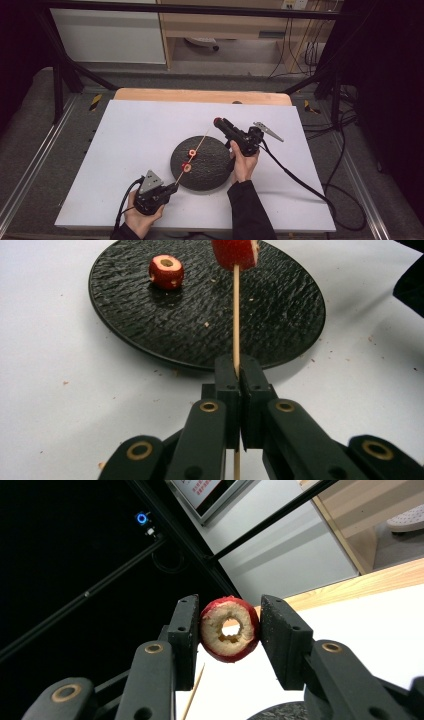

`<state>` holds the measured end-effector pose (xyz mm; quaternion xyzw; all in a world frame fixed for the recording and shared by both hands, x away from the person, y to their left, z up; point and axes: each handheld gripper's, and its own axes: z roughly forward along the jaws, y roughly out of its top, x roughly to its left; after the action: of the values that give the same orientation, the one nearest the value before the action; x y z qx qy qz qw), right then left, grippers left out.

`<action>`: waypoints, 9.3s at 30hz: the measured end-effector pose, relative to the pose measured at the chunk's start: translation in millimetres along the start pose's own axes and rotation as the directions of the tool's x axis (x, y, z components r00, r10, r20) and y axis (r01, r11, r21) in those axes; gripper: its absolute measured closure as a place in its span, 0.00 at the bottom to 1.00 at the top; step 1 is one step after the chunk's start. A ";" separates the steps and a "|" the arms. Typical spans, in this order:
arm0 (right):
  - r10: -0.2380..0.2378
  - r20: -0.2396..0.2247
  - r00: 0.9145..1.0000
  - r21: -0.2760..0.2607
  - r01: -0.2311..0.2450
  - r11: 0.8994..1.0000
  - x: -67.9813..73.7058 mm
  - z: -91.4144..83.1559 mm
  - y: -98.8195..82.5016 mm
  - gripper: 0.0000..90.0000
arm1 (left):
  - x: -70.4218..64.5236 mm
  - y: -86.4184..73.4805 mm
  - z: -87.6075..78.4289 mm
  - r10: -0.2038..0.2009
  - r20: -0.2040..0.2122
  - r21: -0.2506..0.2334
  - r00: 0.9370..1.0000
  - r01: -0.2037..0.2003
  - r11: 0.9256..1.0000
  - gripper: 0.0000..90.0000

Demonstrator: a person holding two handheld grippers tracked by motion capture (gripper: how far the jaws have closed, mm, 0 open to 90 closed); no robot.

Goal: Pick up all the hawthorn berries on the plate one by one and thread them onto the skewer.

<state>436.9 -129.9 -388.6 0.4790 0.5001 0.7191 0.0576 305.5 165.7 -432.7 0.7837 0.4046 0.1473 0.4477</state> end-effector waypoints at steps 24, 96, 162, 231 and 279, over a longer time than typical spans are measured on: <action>0.036 -0.023 0.999 -0.065 -0.037 0.997 -0.5 4.7 -13.9 0.68 | -10.0 -0.1 6.4 -0.018 0.019 -0.012 1.000 0.018 1.000 0.98; 0.048 -0.036 0.998 -0.082 -0.051 0.995 3.0 2.7 -21.1 0.69 | -50.7 5.5 29.9 -0.238 0.069 -0.084 0.969 0.243 0.966 0.98; 0.073 -0.096 0.993 -0.094 -0.082 0.992 5.4 -1.9 -13.7 0.70 | -64.5 7.9 36.2 -0.202 0.026 -0.145 0.979 0.204 0.968 0.98; 0.064 -0.106 0.992 0.110 -0.052 0.993 13.7 -15.4 -49.2 0.70 | -37.7 28.2 44.6 -0.191 0.001 -0.155 0.982 0.189 0.970 0.98; -0.543 -0.151 0.826 0.805 0.422 0.417 28.2 63.0 -34.6 0.29 | 68.4 1.0 -28.9 0.011 -0.067 0.164 0.998 0.000 0.987 0.98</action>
<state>455.2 -55.2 -395.1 0.3323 0.8821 0.3267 0.0691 331.9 234.7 -424.8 0.8134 0.4281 0.1411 0.3677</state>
